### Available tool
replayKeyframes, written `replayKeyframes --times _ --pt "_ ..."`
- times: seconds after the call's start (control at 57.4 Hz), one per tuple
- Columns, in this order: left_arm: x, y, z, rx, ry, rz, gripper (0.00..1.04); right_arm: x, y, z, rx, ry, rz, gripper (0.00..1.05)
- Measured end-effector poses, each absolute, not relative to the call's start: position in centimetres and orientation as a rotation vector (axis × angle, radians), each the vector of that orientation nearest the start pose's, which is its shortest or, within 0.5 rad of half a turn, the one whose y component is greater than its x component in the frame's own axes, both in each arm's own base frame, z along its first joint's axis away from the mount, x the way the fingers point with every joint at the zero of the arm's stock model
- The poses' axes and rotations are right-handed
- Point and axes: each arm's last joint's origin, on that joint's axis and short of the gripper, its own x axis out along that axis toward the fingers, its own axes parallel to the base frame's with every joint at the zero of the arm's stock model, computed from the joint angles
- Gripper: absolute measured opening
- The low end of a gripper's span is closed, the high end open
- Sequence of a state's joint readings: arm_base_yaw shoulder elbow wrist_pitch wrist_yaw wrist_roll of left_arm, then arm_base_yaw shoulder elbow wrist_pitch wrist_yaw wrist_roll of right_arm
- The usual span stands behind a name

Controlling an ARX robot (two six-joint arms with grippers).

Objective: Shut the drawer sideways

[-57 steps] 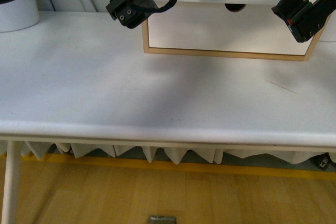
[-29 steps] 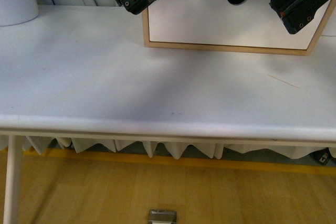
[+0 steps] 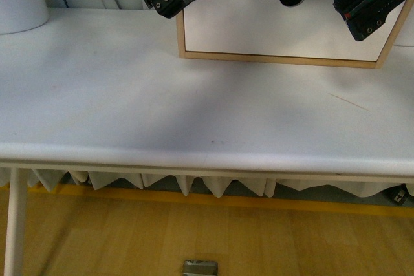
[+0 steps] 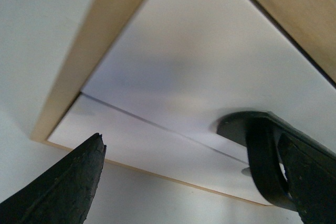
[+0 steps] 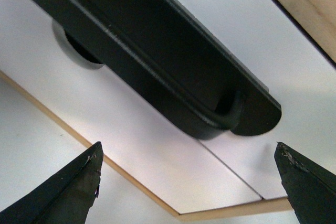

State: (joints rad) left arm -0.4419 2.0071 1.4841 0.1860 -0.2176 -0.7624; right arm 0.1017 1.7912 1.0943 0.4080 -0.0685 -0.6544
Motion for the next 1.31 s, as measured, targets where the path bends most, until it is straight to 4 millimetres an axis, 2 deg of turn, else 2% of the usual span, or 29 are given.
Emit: replayKeyframes --times 0.122,0.313,0.749,0.853,0.958,1.045,1.201,1.306 --pt "40.7 -17.9 24.1 -0.634 0.364 -0.058 0.99 37.1 4.0 22.8 -0.647 0.207 0.268 0.96" --pt "36.5 -15.1 23.7 -0.559 0.338 -0.004 0.99 32.4 3.3 23.9 -0.610 0.144 0.242 0.96" --pt "23.6 -8.4 21.5 -0.294 0.331 0.227 0.99 19.4 0.1 23.8 -0.456 0.126 0.128 0.96" --pt "20.2 -6.7 20.4 -0.230 0.347 0.314 0.99 16.3 -0.3 23.4 -0.405 0.120 0.105 0.96" --pt "17.8 -5.5 19.5 -0.201 0.350 0.387 0.99 13.6 -0.5 22.7 -0.329 0.122 0.102 0.96" --pt "16.3 -4.7 19.1 -0.188 0.342 0.448 0.99 12.1 -0.6 22.5 -0.271 0.094 0.085 0.96" --pt "16.1 -4.7 19.3 -0.199 0.330 0.446 0.99 11.9 -0.6 22.7 -0.237 0.075 0.081 0.96" --pt "15.8 -4.0 18.1 -0.207 0.195 0.146 0.82 11.8 -0.2 22.0 -0.122 0.010 -0.006 0.79"
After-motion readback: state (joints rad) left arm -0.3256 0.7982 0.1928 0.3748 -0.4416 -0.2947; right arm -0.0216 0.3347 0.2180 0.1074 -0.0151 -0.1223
